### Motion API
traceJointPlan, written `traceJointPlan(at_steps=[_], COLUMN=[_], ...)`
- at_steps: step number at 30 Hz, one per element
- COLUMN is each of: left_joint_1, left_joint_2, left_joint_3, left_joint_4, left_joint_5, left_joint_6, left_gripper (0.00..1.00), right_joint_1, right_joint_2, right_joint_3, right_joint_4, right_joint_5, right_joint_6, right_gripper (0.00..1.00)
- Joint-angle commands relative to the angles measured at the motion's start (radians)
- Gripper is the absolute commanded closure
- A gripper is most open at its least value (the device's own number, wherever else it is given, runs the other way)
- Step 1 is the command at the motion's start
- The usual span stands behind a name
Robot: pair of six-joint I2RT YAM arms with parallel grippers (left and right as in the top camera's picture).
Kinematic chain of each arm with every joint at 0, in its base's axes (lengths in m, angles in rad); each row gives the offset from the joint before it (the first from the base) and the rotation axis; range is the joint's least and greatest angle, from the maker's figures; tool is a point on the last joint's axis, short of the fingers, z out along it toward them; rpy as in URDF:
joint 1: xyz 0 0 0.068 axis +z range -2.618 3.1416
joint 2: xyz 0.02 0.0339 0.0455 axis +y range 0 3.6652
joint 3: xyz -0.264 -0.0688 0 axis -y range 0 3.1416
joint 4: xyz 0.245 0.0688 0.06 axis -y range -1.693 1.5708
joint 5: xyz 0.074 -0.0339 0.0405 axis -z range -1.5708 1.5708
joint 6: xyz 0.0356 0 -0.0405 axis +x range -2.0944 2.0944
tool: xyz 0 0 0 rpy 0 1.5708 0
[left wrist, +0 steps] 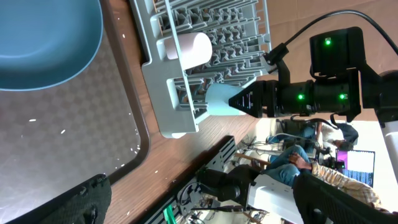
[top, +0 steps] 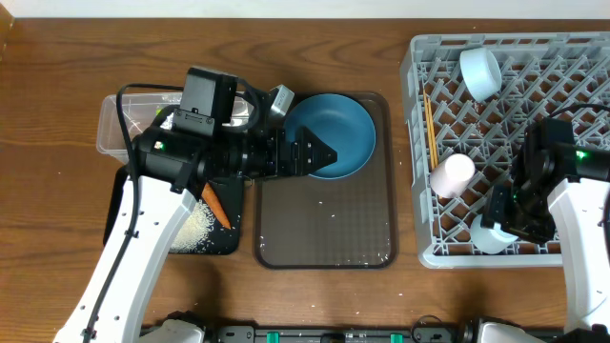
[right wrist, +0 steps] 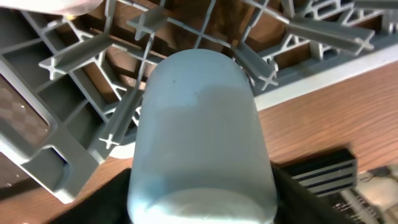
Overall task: Sort waste into correct bins and load items into the dishwasher rack
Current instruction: 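Lower the light-blue cup upside down into the rack and release it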
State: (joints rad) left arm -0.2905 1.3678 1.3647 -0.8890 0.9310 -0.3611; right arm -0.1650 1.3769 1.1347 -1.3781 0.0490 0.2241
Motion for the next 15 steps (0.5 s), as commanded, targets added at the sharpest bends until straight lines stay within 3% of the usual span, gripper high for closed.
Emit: traceJointPlan(at_steps=[1,5,13,15], left_joint_1=[0.003,0.003,0.003,0.003], left_joint_2=[-0.003,-0.003,-0.003,-0.003], left_joint_3=[-0.007,-0.007,-0.007,-0.007], left_joint_4=[0.0,0.0,0.0,0.0], left_joint_5=[-0.009,-0.009,-0.009,-0.009], left_joint_6=[0.017,0.017,0.016,0.017], left_gripper=[0.05,0.05,0.05,0.05], right_joint_1=[-0.006,-0.006,-0.006,-0.006], right_joint_2=[-0.011,-0.011,-0.011,-0.011], right_joint_3=[-0.005,-0.005,0.011,0.045], right_joint_4=[0.002,0.001,-0.004,-0.019], right_joint_5=[0.005,0.005,0.003,0.003], right_joint_6=[0.008,0.008,0.006,0.003], right_gripper=[0.19,0.09,0.08,0.01])
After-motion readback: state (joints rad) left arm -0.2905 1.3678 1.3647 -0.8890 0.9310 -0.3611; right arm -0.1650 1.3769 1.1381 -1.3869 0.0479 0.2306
